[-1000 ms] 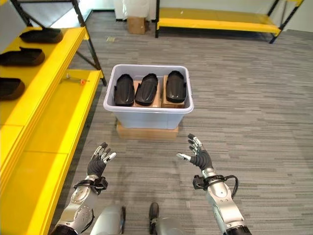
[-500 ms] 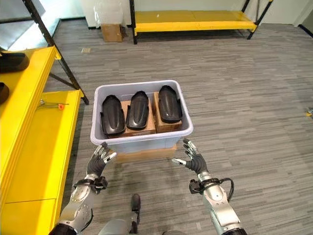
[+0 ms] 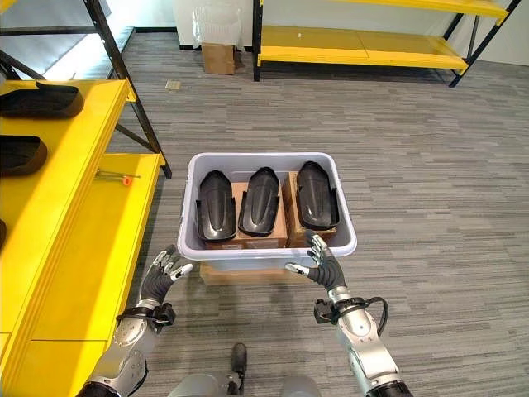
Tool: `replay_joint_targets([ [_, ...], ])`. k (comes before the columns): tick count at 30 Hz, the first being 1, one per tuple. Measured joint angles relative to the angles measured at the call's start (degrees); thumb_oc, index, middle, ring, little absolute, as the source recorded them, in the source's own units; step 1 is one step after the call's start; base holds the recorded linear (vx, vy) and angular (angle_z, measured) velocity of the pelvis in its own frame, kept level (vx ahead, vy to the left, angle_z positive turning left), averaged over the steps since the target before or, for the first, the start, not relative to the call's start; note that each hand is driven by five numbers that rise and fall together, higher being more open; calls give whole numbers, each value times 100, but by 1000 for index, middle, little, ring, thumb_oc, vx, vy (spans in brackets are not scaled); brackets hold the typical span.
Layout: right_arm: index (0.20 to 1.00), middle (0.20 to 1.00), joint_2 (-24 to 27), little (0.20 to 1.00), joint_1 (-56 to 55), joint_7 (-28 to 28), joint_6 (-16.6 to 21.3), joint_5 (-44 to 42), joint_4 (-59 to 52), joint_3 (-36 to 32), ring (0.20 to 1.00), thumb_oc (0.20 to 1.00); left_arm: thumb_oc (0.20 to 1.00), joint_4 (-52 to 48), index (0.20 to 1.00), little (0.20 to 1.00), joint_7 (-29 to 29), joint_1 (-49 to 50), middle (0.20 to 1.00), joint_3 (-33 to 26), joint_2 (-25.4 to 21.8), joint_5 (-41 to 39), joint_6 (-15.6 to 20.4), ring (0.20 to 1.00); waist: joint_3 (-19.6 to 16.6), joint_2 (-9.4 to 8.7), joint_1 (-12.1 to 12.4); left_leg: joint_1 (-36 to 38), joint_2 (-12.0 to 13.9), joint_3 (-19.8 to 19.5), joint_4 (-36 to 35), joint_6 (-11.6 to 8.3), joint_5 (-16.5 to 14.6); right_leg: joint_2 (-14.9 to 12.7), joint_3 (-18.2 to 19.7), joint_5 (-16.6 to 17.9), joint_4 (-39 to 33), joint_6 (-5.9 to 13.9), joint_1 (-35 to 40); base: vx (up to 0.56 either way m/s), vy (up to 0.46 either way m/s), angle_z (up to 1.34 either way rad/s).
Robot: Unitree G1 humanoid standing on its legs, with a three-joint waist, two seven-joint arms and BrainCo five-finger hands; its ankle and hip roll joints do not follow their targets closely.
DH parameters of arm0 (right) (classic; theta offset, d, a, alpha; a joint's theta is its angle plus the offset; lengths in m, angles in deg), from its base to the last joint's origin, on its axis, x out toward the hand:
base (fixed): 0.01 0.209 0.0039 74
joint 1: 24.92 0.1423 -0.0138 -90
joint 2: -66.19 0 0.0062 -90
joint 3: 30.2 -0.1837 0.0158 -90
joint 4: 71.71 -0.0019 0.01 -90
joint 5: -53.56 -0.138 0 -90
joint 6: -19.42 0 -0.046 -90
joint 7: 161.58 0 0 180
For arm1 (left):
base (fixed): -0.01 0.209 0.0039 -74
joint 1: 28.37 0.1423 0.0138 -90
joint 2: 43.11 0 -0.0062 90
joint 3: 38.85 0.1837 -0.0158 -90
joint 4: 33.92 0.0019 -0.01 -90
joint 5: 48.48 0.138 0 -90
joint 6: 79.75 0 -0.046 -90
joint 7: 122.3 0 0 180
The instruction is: Move parts from the plastic box to the shelf.
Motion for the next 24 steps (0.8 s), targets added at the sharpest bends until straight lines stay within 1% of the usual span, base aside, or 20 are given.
replay_joint_targets([
  [1, 1000, 1000, 1, 1000, -23, -14, 0, 0, -14, 1, 1000, 1000, 1000, -5, 1000, 1000, 0, 5, 1000, -2, -3, 0, -1, 1000, 30, 54, 3, 107, 28, -18, -60, 27, -19, -33, -135, -193, -232, -134, -146, 118, -73, -11],
  [2, 1000, 1000, 2, 1000, -15, -21, 0, -1, -41, 7, 1000, 1000, 1000, -29, 1000, 1000, 0, 1, 1000, -11, -1, -1, 0, 1000, 92, 169, -4, 174, 101, -7, -94, -8, -7, -48, -367, -278, -792, -239, -193, 106, -95, -10],
  [3, 1000, 1000, 10, 1000, -15, -24, 2, -1, -57, 37, 1000, 1000, 1000, -79, 1000, 1000, 2, 7, 1000, -31, 2, -5, 10, 1000, 107, 241, -8, 199, 147, 39, -116, -84, 27, -143, -610, -235, -1499, -260, -227, 111, -119, -8],
  [4, 1000, 1000, 10, 1000, -15, -28, 1, -1, -52, 53, 1000, 1000, 1000, -101, 1000, 1000, 3, -14, 1000, -49, 9, -7, 17, 1000, 131, 263, -15, 234, 147, 84, -138, -119, 9, -269, -694, -101, -2275, -207, -287, 117, -121, -8],
  [5, 1000, 1000, 10, 1000, -13, -29, 1, 0, -47, 66, 1000, 1000, 1000, -100, 1000, 1000, 3, -6, 1000, -76, 35, -12, 17, 1000, 147, 282, -17, 262, 149, 86, -155, -183, -29, -353, -722, 89, -2807, -148, -300, 128, -143, -6],
  [6, 1000, 1000, 11, 1000, -15, -30, -2, 0, -43, 68, 1000, 1000, 1000, -92, 1000, 1000, 3, 14, 1000, -103, 65, -14, 17, 1000, 178, 290, -69, 345, 150, 45, -189, -241, -63, -393, -586, 548, -3621, 11, -296, 89, -98, 4],
  [8, 1000, 1000, 11, 1000, -14, -28, -3, 0, -41, 63, 1000, 1000, 1000, -82, 1000, 1000, 4, 45, 1000, -129, 71, -14, 17, 1000, 193, 259, -144, 494, 151, -24, -261, -305, -88, -420, -342, 1091, -4239, 71, -203, 102, -131, 17],
  [9, 1000, 1000, 10, 1000, -19, -25, -3, 0, -35, 59, 1000, 1000, 1000, -84, 1000, 1000, 6, 43, 1000, -142, 62, -15, 19, 1000, 223, 200, -158, 583, 151, -64, -252, -326, -106, -436, -310, 1317, -4377, 41, -136, 162, -206, 24],
  [10, 1000, 1000, 7, 1000, -41, -30, -3, -1, -35, 49, 1000, 1000, 1000, -82, 1000, 1000, 7, 53, 1000, -149, 45, -15, 19, 1000, 247, 124, -174, 697, 148, -120, -261, -439, -200, -431, -324, 1522, -4473, 36, -15, 140, -201, 49],
  [11, 1000, 1000, -2, 1000, -142, -33, -3, -1, -43, 16, 1000, 1000, 1000, -83, 1000, 1000, 12, 81, 1000, -138, 46, -14, 18, 1000, 229, 28, -230, 830, 162, -286, -301, -549, -267, -412, -375, 1650, -4738, 3, 355, 109, -187, 58],
  [12, 1000, 1000, -13, 1000, -241, -37, -3, 0, -38, 32, 1000, 1000, 1000, -91, 1000, 1000, 14, 150, 1000, -137, 41, -15, 20, 1000, 140, -117, -243, 929, 143, -355, -369, -635, -287, -419, -445, 1700, -4824, -16, 660, 101, -237, 39],
  [13, 1000, 1000, 69, 1000, -146, -35, -3, 2, -22, 14, 1000, 1000, 1000, -104, 1000, 1000, 25, 222, 1000, -132, 137, -18, 20, 1000, 159, 22, -187, 967, 432, -245, -319, -874, -367, -138, -584, 1747, -5063, -14, 791, 99, -242, 5],
  [14, 1000, 1000, 102, 1000, -46, -37, -3, 2, -30, -14, 1000, 1000, 1000, -111, 1000, 1000, 51, 215, 1000, -141, 177, -19, 21, 1000, 179, 79, -182, 967, 550, -163, -323, -904, -382, -18, -589, 1733, -5074, -68, 790, 92, -218, -22],
  [15, 1000, 1000, 122, 1000, 52, -36, -3, 1, -30, -52, 1000, 1000, 1000, -112, 1000, 1000, 81, 192, 1000, -151, 243, -19, 21, 1000, 190, 123, -184, 975, 694, -81, -321, -1004, -379, 114, -602, 1713, -5074, -140, 787, 71, -168, -16],
  [16, 1000, 1000, 132, 1000, 102, -39, -2, 2, -30, -86, 1000, 1000, 1000, -111, 1000, 1000, 96, 165, 1000, -145, 300, -19, 20, 1000, 184, 133, -195, 987, 782, -1, -321, -1024, -374, 205, -620, 1682, -5075, -210, 796, 63, -149, -12],
  [18, 1000, 1000, 133, 1000, 163, -37, 0, 0, -27, -148, 1000, 1000, 1000, -114, 1000, 1000, 119, 100, 1000, -124, 331, -19, 21, 1000, 181, 139, -272, 998, 926, 31, -366, -1079, -375, 343, -679, 1638, -5075, -311, 806, 79, -179, 3],
  [19, 1000, 1000, 135, 1000, 166, -39, 1, 0, -27, -168, 1000, 1000, 1000, -123, 1000, 1000, 128, -40, 1000, -126, 329, -19, 20, 1000, 187, 141, -294, 1049, 1096, 78, -491, -1168, -371, 503, -730, 1633, -5076, -384, 811, 74, -153, 6],
  [22, 1000, 1000, 131, 1000, 162, -29, 1, 0, -22, -167, 1000, 1000, 1000, -174, 1000, 1000, 128, -69, 1000, -133, 325, -19, 21, 1000, 193, 150, -294, 1250, 1191, 120, -678, -1252, -318, 585, -734, 1580, -5081, -468, 919, 46, -89, -1],
  [24, 1000, 1000, 130, 1000, 163, -18, 1, 2, -3, -198, 1000, 1000, 1000, -174, 1000, 1000, 129, -62, 1000, -132, 323, -19, 20, 1000, 193, 150, -290, 1311, 1210, 119, -763, -1284, -278, 598, -737, 1540, -5082, -463, 946, 34, -69, 5],
])
